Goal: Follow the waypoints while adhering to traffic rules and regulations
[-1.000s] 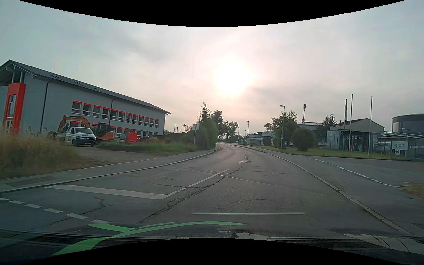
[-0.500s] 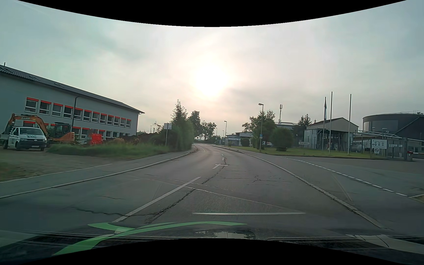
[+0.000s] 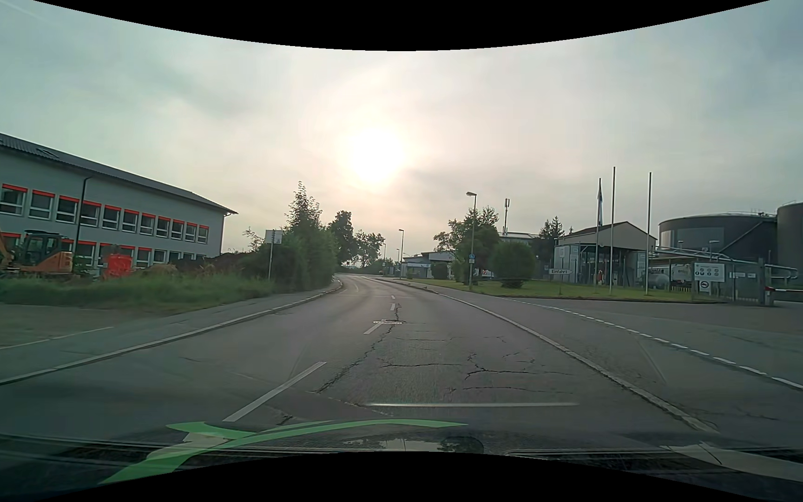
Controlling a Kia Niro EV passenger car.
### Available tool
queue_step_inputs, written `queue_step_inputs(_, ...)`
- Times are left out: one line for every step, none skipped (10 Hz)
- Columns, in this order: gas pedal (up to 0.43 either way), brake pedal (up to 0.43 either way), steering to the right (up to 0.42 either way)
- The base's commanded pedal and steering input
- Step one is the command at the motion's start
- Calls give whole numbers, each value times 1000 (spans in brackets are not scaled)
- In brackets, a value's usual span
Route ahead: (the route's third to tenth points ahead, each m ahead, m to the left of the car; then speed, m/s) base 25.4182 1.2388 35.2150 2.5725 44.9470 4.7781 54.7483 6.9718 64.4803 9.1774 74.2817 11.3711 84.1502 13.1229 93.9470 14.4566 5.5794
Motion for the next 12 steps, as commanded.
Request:
queue_step_inputs(209, 0, 53)
queue_step_inputs(209, 0, 40)
queue_step_inputs(209, 0, 30)
queue_step_inputs(209, 0, 19)
queue_step_inputs(209, 0, 10)
queue_step_inputs(209, 0, 5)
queue_step_inputs(209, 0, 3)
queue_step_inputs(209, 0, 2)
queue_step_inputs(209, 0, 1)
queue_step_inputs(209, 0, -2)
queue_step_inputs(209, 0, -4)
queue_step_inputs(209, 0, -6)
